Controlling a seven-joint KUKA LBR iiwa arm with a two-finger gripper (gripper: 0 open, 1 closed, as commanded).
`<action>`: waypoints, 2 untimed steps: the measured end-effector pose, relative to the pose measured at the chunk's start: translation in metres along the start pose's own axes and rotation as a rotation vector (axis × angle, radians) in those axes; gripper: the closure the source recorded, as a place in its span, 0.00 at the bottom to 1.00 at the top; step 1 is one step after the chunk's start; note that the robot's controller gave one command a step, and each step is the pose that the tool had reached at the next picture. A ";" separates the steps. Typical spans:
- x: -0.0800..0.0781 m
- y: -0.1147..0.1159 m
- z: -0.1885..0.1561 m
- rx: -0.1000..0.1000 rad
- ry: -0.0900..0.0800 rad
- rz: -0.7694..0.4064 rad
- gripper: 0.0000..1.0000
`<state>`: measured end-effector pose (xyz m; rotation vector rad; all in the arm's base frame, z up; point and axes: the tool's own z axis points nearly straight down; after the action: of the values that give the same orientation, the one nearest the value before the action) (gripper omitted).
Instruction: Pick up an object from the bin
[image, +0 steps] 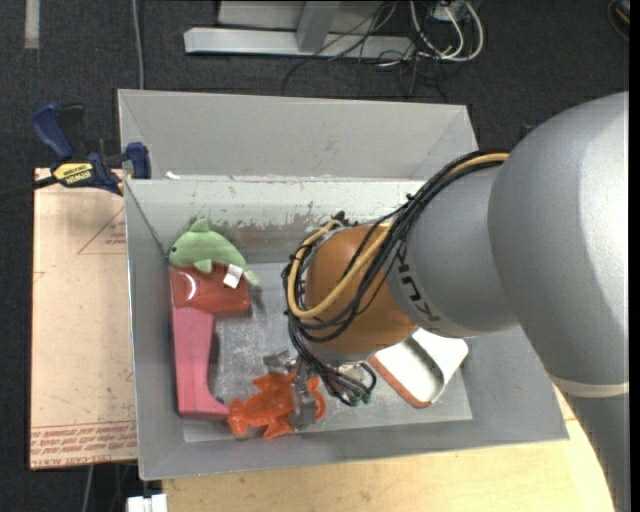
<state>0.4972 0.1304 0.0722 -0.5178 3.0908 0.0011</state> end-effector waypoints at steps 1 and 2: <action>-0.007 0.007 -0.086 -0.002 0.004 0.000 1.00; -0.012 -0.012 -0.018 -0.001 -0.005 0.031 1.00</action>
Offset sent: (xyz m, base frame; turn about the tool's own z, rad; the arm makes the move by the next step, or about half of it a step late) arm 0.0163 -0.0134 -0.0022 0.0372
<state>0.5125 0.1227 0.0900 -0.4683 3.0935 0.0039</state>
